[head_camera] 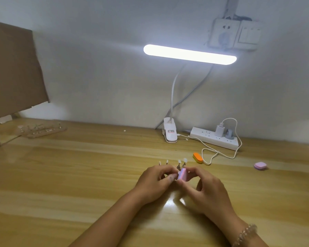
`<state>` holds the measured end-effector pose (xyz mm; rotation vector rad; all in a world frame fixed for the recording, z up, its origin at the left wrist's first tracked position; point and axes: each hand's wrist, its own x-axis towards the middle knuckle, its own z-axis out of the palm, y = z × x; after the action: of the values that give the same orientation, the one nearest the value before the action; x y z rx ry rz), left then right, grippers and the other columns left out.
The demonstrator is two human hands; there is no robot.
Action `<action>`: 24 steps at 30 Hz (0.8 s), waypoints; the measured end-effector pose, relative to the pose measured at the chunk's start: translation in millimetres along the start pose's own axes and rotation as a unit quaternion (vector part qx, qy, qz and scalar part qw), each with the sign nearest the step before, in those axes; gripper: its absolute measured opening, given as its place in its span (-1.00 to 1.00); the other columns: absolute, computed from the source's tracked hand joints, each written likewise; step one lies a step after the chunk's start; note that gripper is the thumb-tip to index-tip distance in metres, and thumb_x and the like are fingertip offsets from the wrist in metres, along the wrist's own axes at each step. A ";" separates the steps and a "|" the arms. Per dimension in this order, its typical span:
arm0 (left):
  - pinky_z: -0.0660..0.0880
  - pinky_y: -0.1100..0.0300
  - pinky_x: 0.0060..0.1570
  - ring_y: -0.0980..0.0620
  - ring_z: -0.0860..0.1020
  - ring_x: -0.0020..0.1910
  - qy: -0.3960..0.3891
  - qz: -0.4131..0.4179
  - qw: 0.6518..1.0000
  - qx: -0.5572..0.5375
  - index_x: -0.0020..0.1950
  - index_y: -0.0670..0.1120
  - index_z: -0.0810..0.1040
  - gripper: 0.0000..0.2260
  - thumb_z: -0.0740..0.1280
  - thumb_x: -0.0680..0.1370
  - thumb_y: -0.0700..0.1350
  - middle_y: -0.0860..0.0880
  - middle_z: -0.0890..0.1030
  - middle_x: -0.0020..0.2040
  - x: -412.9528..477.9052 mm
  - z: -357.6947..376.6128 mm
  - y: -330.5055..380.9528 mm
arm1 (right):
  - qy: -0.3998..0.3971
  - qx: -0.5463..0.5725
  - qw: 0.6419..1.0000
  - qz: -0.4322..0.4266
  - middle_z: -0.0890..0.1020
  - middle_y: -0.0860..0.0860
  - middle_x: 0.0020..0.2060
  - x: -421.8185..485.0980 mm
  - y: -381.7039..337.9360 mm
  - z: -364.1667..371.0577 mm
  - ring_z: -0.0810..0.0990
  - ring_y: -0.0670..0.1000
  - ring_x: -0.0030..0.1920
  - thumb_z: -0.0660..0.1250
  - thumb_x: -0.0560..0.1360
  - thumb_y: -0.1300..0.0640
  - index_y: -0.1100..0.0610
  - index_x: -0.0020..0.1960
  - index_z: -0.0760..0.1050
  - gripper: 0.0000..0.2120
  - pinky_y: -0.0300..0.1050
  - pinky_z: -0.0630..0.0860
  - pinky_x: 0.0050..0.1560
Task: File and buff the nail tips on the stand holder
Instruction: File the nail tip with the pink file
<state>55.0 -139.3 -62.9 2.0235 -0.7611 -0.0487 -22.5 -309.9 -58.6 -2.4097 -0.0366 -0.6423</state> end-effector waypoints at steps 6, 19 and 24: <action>0.54 -0.10 0.04 0.04 0.60 -0.09 0.004 0.002 1.000 -0.005 -0.06 0.10 0.63 -0.87 0.29 0.59 -0.03 0.15 0.67 -0.06 0.2 -0.2 1.1 | 0.025 -0.016 0.999 0.015 0.62 -0.32 -0.19 1.7 -1.5 -0.2 0.51 -0.24 -0.32 0.50 0.35 -0.15 -0.18 -0.01 0.51 -0.73 -0.19 0.42 -0.28; 0.49 -0.03 0.18 0.11 0.61 0.09 -0.010 0.011 1.000 0.004 0.02 0.06 0.68 -0.84 0.29 0.61 -0.05 0.18 0.69 -0.07 0.9 -1.3 1.4 | 0.021 -0.011 1.000 -0.009 0.61 -0.25 -0.20 1.6 -2.9 -1.2 0.50 -0.16 -0.34 0.51 0.35 -0.13 -0.13 -0.05 0.49 -0.74 -0.24 0.38 -0.32; 0.49 0.02 0.04 0.04 0.57 -0.09 -0.014 0.011 0.999 0.029 0.01 0.03 0.67 -0.83 0.29 0.62 -0.14 0.19 0.64 -0.16 0.8 -1.2 0.5 | -0.002 -0.004 0.999 -0.033 0.62 -0.29 -0.15 -1.1 -2.9 1.8 0.50 -0.12 -0.38 0.43 0.37 -0.20 -0.17 0.07 0.53 -0.69 -0.22 0.41 -0.32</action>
<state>55.8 -139.1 -61.7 2.0721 -0.8117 -0.0428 -23.2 -306.4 -58.6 -2.4257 -0.1153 -0.6698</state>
